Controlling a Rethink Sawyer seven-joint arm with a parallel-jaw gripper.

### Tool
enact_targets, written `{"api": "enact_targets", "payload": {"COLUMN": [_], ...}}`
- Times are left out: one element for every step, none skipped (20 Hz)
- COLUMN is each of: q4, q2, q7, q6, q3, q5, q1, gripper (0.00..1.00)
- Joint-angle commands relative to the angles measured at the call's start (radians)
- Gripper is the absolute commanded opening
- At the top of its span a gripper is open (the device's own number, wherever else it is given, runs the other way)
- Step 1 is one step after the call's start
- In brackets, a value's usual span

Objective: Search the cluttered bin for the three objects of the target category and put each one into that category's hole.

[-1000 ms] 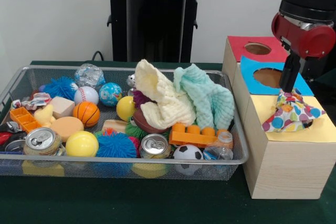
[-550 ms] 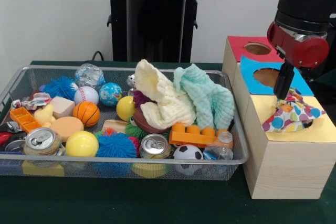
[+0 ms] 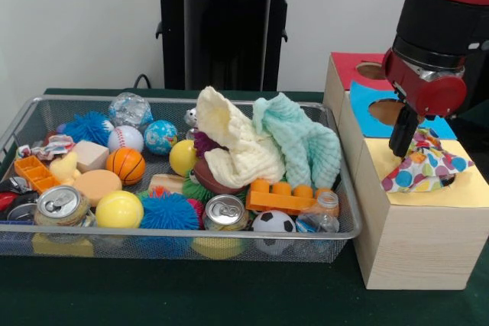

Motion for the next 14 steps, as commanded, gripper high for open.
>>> {"api": "enact_targets", "payload": {"q4": [-0.005,-0.007,-0.01,-0.014,-0.014,-0.014,-0.014,-0.013,-0.012,-0.006,-0.001,0.003,0.006,0.008], "q2": [0.044,0.044,0.043,0.044,0.041,0.039,0.038,0.036,0.034,0.03,0.024,0.019,0.014,0.009], "q7": [0.147,0.146,0.149,0.152,0.151,0.15,0.149,0.146,0.143,0.135,0.128,0.123,0.121,0.121], "q6": [-0.049,-0.045,-0.038,-0.032,-0.028,-0.024,-0.023,-0.024,-0.025,-0.03,-0.029,-0.025,-0.02,-0.011], "q3": [0.128,0.128,0.126,0.12,0.12,0.12,0.119,0.119,0.119,0.121,0.122,0.12,0.119,0.113], "q5": [0.02,0.021,0.021,0.019,0.02,0.021,0.021,0.021,0.02,0.02,0.019,0.016,0.015,0.012], "q1": [-0.005,-0.006,-0.005,-0.004,-0.005,-0.006,-0.007,-0.008,-0.01,-0.013,-0.018,-0.02,-0.02,-0.02], "gripper": [0.0,0.0,0.0,0.0,0.0,0.0,0.0,0.0,0.0,0.0,0.0,0.0,0.0,0.0]}}
